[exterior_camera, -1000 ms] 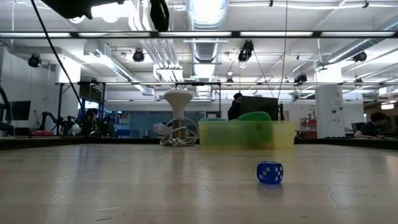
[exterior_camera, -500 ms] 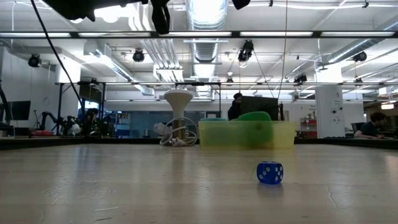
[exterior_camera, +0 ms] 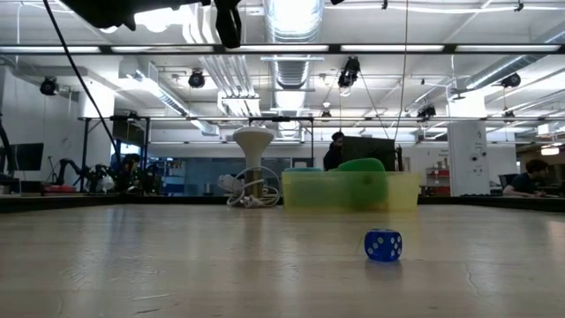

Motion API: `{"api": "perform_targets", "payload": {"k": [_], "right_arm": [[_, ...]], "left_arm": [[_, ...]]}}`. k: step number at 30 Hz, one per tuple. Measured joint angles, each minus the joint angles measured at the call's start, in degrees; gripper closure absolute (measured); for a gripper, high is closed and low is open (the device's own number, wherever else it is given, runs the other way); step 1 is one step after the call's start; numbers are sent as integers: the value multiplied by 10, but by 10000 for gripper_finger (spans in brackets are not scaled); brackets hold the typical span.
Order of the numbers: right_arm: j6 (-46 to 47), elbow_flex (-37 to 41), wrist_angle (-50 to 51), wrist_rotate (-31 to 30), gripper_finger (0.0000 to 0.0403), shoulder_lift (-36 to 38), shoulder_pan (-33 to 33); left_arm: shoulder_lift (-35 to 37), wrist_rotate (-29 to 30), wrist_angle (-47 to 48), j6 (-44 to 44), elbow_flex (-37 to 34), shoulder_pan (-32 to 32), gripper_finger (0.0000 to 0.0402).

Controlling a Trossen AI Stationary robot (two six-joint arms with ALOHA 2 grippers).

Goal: Pick & Place Dice
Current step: Put the small black dice into the yellow bin

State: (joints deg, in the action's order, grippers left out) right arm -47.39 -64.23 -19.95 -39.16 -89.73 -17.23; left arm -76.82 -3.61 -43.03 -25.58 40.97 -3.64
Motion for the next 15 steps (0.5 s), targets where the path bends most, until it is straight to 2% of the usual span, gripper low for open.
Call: {"api": "perform_targets", "payload": {"k": [15], "right_arm": [[8, 0, 0, 0, 266, 0, 0]], "left_arm": [[0, 1, 0, 0, 0, 4, 354]]}}
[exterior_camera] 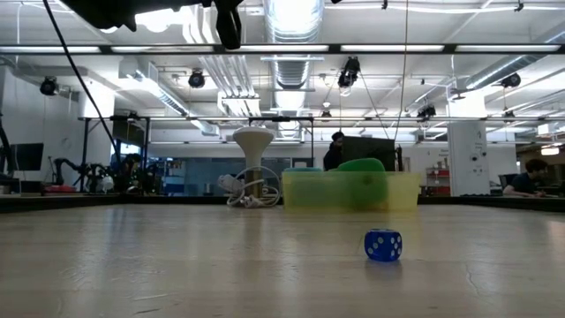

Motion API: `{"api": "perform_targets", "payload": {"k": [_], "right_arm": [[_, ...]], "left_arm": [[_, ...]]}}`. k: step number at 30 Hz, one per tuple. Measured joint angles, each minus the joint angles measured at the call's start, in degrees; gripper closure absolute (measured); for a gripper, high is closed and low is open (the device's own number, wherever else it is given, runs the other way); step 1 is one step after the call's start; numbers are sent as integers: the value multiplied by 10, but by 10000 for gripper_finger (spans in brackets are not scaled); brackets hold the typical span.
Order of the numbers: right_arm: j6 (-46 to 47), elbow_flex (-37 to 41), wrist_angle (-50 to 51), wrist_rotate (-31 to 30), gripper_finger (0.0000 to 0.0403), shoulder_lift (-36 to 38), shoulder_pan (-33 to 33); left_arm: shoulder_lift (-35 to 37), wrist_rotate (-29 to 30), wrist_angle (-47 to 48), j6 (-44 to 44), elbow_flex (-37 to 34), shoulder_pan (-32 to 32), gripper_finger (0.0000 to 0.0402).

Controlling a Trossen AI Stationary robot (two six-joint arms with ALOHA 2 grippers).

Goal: Pick & Place Dice
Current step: Put the small black dice into the yellow bin

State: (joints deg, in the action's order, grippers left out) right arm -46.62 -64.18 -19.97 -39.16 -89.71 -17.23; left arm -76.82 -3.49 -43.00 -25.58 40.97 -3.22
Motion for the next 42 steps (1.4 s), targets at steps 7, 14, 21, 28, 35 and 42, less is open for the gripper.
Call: {"api": "perform_targets", "payload": {"k": [7, 14, 21, 28, 35, 42], "right_arm": [[-1, 0, -2, 0, 302, 1, 1], [-4, -1, -4, -1, 335, 1, 0], [-1, -3, -3, -6, 342, 1, 0], [-1, -3, -3, -11, 343, 1, 0], [9, -3, -3, -12, 346, 1, 0], [24, -3, -3, -14, 355, 1, 0]], "left_arm": [[0, 0, 0, -4, 0, 0, 354], [0, -2, 1, -5, 0, 0, 354], [0, -2, 0, -7, 0, 0, 354], [0, -1, 2, -6, 0, 0, 354], [0, 0, 2, -6, 0, 0, 352], [0, 0, 2, -4, 0, 0, 288]]}}
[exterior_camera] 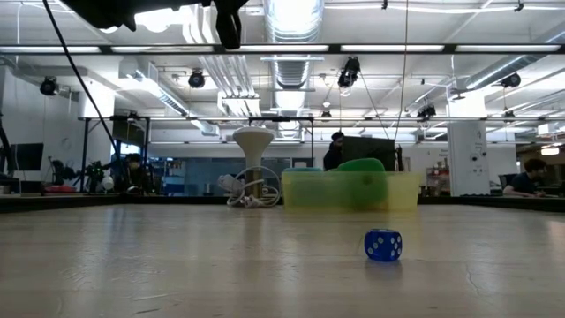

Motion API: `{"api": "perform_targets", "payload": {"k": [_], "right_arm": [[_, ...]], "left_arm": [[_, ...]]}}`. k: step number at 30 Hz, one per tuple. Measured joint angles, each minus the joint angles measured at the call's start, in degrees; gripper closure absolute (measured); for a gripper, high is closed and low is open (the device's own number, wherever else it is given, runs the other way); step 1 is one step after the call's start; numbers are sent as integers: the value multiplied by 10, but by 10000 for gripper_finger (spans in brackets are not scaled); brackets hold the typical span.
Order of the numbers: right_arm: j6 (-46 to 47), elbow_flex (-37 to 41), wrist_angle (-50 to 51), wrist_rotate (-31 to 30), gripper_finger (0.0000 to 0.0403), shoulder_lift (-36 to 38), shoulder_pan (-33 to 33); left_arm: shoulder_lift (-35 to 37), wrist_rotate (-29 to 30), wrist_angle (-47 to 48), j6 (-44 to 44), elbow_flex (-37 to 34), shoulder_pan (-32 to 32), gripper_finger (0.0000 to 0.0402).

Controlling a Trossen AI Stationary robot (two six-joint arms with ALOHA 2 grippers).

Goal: Pick & Place Dice
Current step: Put the small black dice into the yellow bin

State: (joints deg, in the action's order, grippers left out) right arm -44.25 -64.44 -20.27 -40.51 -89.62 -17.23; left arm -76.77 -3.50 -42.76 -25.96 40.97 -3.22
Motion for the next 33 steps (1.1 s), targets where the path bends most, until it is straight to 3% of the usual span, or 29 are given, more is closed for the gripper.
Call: {"api": "perform_targets", "payload": {"k": [33], "right_arm": [[33, -9, 9, -7, 356, 2, 0]], "left_arm": [[9, 7, 31, 0, 2, 2, 277]]}}
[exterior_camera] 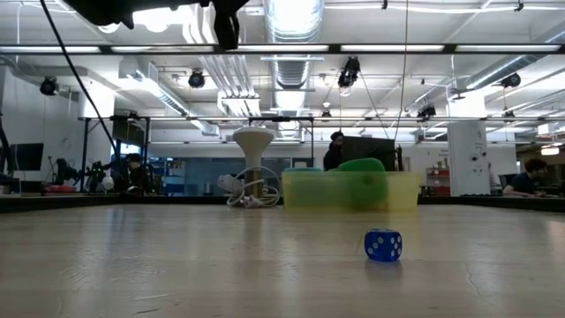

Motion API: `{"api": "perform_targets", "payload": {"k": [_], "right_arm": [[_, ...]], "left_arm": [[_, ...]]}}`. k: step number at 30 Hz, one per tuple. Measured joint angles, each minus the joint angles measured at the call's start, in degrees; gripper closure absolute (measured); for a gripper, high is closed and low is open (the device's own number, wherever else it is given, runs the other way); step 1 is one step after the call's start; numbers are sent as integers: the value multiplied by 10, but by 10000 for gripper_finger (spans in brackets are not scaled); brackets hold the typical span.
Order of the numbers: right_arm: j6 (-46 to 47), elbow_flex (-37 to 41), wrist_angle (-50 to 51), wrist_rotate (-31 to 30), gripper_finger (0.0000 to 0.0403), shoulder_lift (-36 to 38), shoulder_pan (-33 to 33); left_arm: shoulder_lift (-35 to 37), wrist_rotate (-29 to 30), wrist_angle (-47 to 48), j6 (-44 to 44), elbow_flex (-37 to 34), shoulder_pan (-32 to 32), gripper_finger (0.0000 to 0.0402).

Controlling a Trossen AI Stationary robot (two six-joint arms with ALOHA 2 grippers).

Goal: Pick & Place Dice
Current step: Put the small black dice into the yellow bin

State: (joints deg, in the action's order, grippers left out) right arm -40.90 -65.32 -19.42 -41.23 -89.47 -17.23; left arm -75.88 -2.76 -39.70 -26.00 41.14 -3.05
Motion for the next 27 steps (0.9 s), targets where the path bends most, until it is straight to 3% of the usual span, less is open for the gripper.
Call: {"api": "perform_targets", "payload": {"k": [15, 19, 21, 27], "right_arm": [[4, -33, 27, -28, 355, 5, 10], [81, -30, 114, -27, 355, 13, 45], [143, -29, 167, 2, 355, 27, 70], [231, -2, 254, 36, 355, 75, 142]], "left_arm": [[0, -33, 54, -9, -2, 0, 265], [20, -50, 103, -4, -2, 0, 265], [50, -49, 135, 12, -2, 0, 265], [144, -3, 238, 52, -2, -1, 265]]}}
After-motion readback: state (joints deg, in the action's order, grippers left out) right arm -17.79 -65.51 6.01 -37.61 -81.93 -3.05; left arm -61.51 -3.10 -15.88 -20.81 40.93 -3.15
